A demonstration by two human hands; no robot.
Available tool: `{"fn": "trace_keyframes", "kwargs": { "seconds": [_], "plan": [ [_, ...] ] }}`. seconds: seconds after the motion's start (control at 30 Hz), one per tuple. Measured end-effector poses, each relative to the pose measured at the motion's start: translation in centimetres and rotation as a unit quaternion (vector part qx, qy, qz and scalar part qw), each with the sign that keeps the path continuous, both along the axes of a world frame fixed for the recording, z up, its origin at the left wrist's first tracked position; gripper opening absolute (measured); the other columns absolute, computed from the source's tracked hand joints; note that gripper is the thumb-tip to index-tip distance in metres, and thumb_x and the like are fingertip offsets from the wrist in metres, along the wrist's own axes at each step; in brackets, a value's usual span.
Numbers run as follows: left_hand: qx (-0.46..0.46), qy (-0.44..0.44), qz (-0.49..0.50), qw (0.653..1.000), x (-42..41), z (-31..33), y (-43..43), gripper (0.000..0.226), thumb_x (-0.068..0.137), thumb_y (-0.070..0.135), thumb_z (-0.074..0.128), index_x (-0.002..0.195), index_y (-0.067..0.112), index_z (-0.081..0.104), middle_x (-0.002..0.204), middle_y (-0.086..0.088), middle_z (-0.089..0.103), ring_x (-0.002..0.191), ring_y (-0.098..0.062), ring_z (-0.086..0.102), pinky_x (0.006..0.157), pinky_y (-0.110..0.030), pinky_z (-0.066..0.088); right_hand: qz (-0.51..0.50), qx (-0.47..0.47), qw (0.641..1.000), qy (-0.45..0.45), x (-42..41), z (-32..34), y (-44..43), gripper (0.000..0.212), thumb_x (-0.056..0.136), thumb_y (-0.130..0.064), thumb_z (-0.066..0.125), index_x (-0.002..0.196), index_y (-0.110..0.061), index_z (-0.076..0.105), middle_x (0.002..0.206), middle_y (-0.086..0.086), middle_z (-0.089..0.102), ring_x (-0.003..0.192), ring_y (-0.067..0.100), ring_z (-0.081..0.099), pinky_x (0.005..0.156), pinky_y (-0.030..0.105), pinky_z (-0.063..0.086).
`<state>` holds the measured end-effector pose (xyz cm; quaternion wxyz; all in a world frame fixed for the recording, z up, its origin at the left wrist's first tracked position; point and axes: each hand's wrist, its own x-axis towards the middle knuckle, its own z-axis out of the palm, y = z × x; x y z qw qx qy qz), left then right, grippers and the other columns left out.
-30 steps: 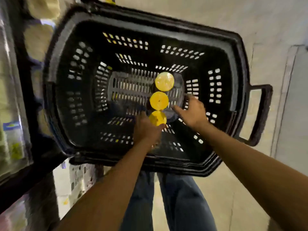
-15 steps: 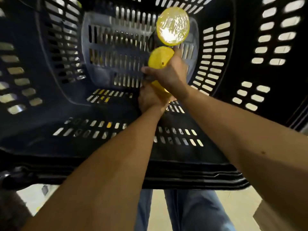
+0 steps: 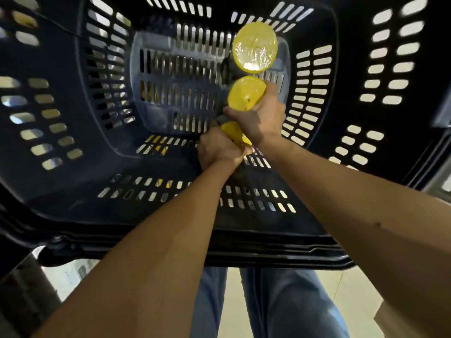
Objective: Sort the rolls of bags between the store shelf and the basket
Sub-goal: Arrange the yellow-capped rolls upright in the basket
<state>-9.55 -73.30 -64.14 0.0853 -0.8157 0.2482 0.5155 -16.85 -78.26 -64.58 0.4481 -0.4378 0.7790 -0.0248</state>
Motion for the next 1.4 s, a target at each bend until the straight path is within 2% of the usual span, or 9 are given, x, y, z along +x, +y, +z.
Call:
{"fn": "trace_keyframes", "kwargs": {
  "seconds": [0.1, 0.3, 0.57, 0.67, 0.8, 0.97, 1.13, 1.23, 1.4],
  "plan": [
    [-0.024, -0.002, -0.001, 1.000, 1.2, 2.3, -0.2, 0.069, 0.064, 0.034, 0.085, 0.123, 0.021, 0.053, 0.123, -0.009, 0.060, 0.114, -0.028, 0.056, 0.076, -0.027, 0.040, 0.002, -0.008, 1.000, 0.002, -0.8, 2.3, 0.1, 0.084, 0.063, -0.039, 0.084, 0.132, -0.018, 0.041, 0.122, 0.006, 0.055, 0.112, 0.022, 0.051, 0.090, 0.029, 0.041],
    [-0.061, 0.005, -0.029, 0.998, 4.1, 9.7, -1.3, 0.093, 0.057, 0.038, 0.086, 0.136, 0.023, 0.039, 0.130, -0.010, 0.053, 0.120, -0.032, 0.049, 0.093, -0.039, 0.045, 0.022, -0.022, 1.000, 0.001, -2.7, 10.3, -0.2, 0.081, 0.063, -0.037, 0.085, 0.129, -0.016, 0.044, 0.108, -0.003, 0.057, 0.099, 0.013, 0.052, 0.084, 0.026, 0.042],
    [-0.171, 0.013, -0.009, 0.985, 7.4, 24.9, -2.9, 0.083, 0.056, 0.038, 0.087, 0.122, 0.022, 0.040, 0.115, -0.010, 0.056, 0.103, -0.031, 0.055, 0.078, -0.034, 0.045, 0.072, -0.062, 0.995, 0.003, -3.4, 25.4, -1.3, 0.078, 0.057, -0.040, 0.088, 0.112, -0.015, 0.039, 0.093, -0.005, 0.050, 0.083, 0.013, 0.049, 0.073, 0.033, 0.046],
    [-0.236, 0.009, -0.019, 0.972, 8.8, 31.2, -3.7, 0.078, 0.056, 0.030, 0.088, 0.122, 0.020, 0.048, 0.111, -0.004, 0.055, 0.100, -0.023, 0.053, 0.074, -0.024, 0.036, 0.080, -0.115, 0.990, -0.032, -3.0, 31.5, -1.3, 0.071, 0.056, -0.033, 0.089, 0.104, -0.018, 0.040, 0.091, -0.004, 0.052, 0.080, 0.017, 0.053, 0.069, 0.036, 0.048],
    [-0.300, -0.007, -0.042, 0.953, 10.3, 39.1, -4.0, 0.080, 0.059, 0.028, 0.087, 0.129, 0.017, 0.050, 0.124, -0.009, 0.052, 0.114, -0.028, 0.050, 0.087, -0.027, 0.037, 0.087, -0.194, 0.975, -0.071, -2.6, 38.6, -1.4, 0.070, 0.054, -0.024, 0.090, 0.105, -0.027, 0.042, 0.094, -0.006, 0.053, 0.082, 0.013, 0.053, 0.068, 0.025, 0.042],
    [-0.357, -0.049, -0.036, 0.932, 11.0, 47.5, -2.6, 0.089, 0.061, 0.044, 0.083, 0.136, 0.025, 0.039, 0.127, -0.003, 0.054, 0.114, -0.027, 0.053, 0.089, -0.040, 0.046, 0.128, -0.268, 0.945, -0.135, -2.4, 46.5, -1.5, 0.074, 0.055, -0.015, 0.088, 0.114, -0.028, 0.046, 0.103, -0.008, 0.054, 0.094, 0.014, 0.055, 0.079, 0.026, 0.042],
    [-0.404, -0.116, -0.032, 0.907, 10.4, 54.7, 0.4, 0.086, 0.054, 0.062, 0.072, 0.130, 0.031, 0.047, 0.119, 0.002, 0.062, 0.105, -0.023, 0.059, 0.081, -0.033, 0.049, 0.208, -0.282, 0.919, -0.184, -2.8, 52.5, -2.2, 0.078, 0.056, -0.019, 0.090, 0.118, -0.024, 0.042, 0.099, -0.007, 0.055, 0.089, 0.014, 0.055, 0.069, 0.014, 0.040],
    [-0.433, -0.164, 0.002, 0.887, 9.3, 58.1, 3.1, 0.086, 0.046, 0.074, 0.055, 0.123, 0.036, 0.053, 0.113, 0.004, 0.067, 0.103, -0.021, 0.063, 0.081, -0.032, 0.050, 0.297, -0.312, 0.880, -0.203, -3.1, 55.6, -2.2, 0.079, 0.054, -0.031, 0.088, 0.121, -0.023, 0.048, 0.108, -0.007, 0.058, 0.097, 0.010, 0.053, 0.076, 0.012, 0.036],
    [-0.441, -0.247, 0.072, 0.860, 6.9, 63.1, 9.1, 0.078, 0.054, 0.063, 0.073, 0.124, 0.032, 0.057, 0.117, 0.003, 0.066, 0.106, -0.019, 0.062, 0.083, -0.026, 0.044, 0.411, -0.321, 0.825, -0.218, -2.6, 60.0, -0.3, 0.090, 0.052, -0.051, 0.074, 0.134, -0.023, 0.048, 0.127, -0.003, 0.057, 0.106, 0.010, 0.052, 0.085, 0.021, 0.037]
  ]
}}
